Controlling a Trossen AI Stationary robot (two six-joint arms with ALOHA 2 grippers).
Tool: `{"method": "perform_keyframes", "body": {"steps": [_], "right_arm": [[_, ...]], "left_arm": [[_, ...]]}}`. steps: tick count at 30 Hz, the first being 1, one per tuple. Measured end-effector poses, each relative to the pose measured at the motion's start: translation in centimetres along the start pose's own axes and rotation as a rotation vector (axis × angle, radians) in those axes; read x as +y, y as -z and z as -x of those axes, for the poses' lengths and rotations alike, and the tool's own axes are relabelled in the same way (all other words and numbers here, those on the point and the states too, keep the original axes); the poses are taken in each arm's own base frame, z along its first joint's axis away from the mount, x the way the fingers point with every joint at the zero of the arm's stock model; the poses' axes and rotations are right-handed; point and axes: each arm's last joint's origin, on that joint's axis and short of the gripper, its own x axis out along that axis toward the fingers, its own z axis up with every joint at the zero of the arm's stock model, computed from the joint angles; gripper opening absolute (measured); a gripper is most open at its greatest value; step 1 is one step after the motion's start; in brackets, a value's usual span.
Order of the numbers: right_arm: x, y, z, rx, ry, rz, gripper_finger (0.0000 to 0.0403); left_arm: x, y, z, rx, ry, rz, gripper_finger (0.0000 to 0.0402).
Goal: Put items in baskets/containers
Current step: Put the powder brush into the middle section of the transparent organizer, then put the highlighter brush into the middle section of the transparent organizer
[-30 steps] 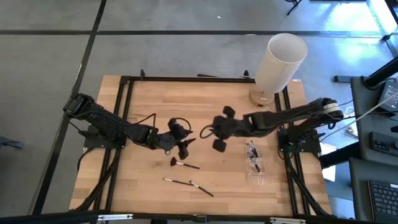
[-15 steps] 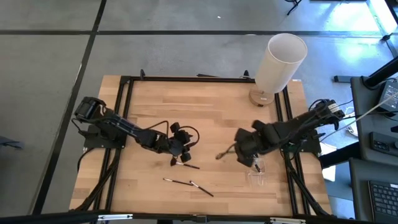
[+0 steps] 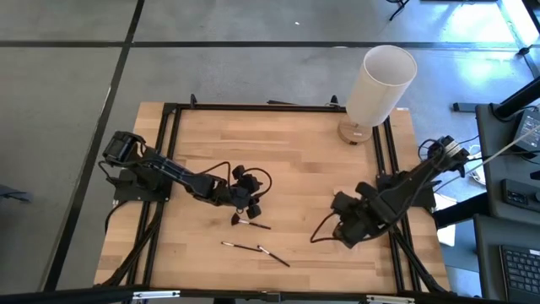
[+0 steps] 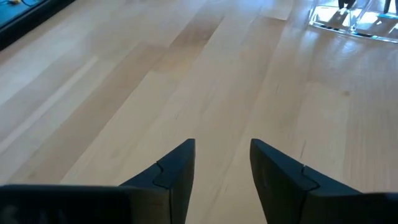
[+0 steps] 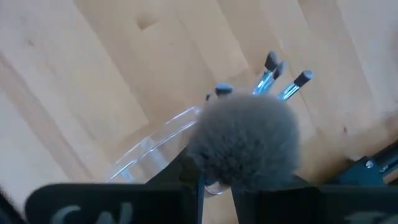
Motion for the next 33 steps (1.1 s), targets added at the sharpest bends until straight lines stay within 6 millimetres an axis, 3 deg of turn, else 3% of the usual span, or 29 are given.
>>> {"method": "perform_keyframes", "body": {"steps": [9,17,23,33], "right_arm": [[0.9,0.8,-2.9,0.055,-0.095,-0.044,0.0062],[0.7,1.1,-3.7,0.048,-0.069,-0.076,0.0151],[0.4,0.3,-2.4,-0.092,0.006,-0.069,0.0201],[1.0,-1.8,1.2,-0.357,-0.007,0.02,0.0206]], "left_arm": [[0.2,-0.1,-0.1,0.0,-0.007,-0.023,0.015],[0.2,-0.1,-0.2,0.007,0.008,-0.02,0.0149],[0.2,-0.1,-0.2,0.006,0.008,-0.02,0.015],[0.1,-0.1,-0.1,0.009,0.023,-0.013,0.0145]]}}
